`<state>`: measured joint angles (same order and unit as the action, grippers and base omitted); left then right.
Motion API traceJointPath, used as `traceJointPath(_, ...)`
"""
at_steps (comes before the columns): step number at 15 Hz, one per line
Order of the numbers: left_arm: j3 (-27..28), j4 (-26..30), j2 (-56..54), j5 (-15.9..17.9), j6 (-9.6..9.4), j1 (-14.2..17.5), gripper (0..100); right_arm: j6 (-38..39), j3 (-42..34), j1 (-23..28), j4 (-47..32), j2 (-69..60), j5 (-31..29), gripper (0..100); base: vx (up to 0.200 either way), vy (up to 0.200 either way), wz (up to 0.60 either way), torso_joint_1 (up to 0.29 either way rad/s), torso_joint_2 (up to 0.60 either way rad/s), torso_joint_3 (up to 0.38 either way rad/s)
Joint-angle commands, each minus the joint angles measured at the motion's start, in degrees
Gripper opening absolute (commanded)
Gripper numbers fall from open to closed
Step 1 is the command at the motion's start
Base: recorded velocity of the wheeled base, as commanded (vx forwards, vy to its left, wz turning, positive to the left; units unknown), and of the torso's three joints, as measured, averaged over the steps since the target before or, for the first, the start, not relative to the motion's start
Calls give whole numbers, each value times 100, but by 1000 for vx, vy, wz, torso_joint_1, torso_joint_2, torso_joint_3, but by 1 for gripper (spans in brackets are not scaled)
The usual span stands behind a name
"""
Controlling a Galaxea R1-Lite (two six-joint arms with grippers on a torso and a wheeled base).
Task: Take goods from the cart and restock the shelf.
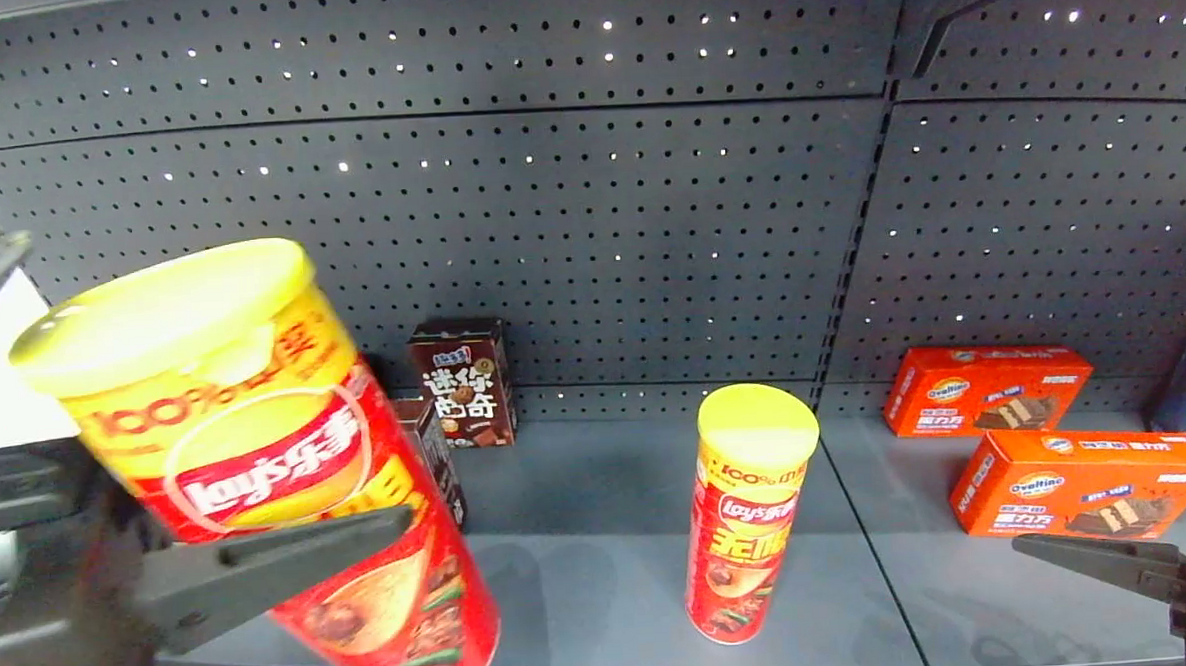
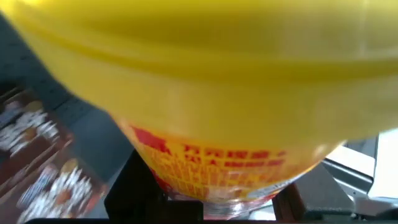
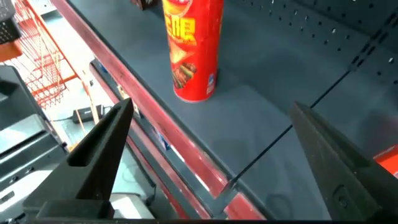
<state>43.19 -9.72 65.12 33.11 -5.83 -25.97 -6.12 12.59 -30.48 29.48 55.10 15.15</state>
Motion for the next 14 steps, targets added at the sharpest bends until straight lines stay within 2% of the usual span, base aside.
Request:
traceJointPath(1, 717, -224, 1468, 3, 3, -313, 0, -3, -99, -2, 14, -17, 5, 100, 0, 0, 0, 0, 0, 0)
traceJointPath(5, 1649, -241, 2488, -15, -76, -365, 0, -3, -55, -2, 14, -17, 5, 100, 0, 0, 0, 0, 0, 0)
traceJointPath(6, 1649, -241, 2488, -15, -76, -365, 0, -3, -55, -2, 14, -17, 5, 100, 0, 0, 0, 0, 0, 0)
traceJointPath(7, 2123, -259, 3200, 11, -911, -286, 0, -3, -90, -2, 14, -26, 14, 100, 0, 0, 0, 0, 0, 0)
traceJointPath(8, 2361, -268, 3472, 29, -1078, -242, 0, -3, -90, -2, 14, -26, 14, 100, 0, 0, 0, 0, 0, 0)
traceJointPath(10, 2835, -268, 3894, 46, -1096, -225, 0, -3, -46, -2, 23, -26, 23, 100, 0, 0, 0, 0, 0, 0)
traceJointPath(11, 3064, -259, 4087, 178, -1114, -198, 0, -3, -20, -11, 14, -17, 32, 100, 0, 0, 0, 0, 0, 0)
traceJointPath(12, 3248, -250, 4254, 468, -1096, -190, 0, -3, -11, -11, 23, -8, 32, 100, 0, 0, 0, 0, 0, 0)
traceJointPath(14, 3573, -250, 4641, 556, -1122, -190, 0, -3, -11, -11, 23, -8, 32, 100, 0, 0, 0, 0, 0, 0)
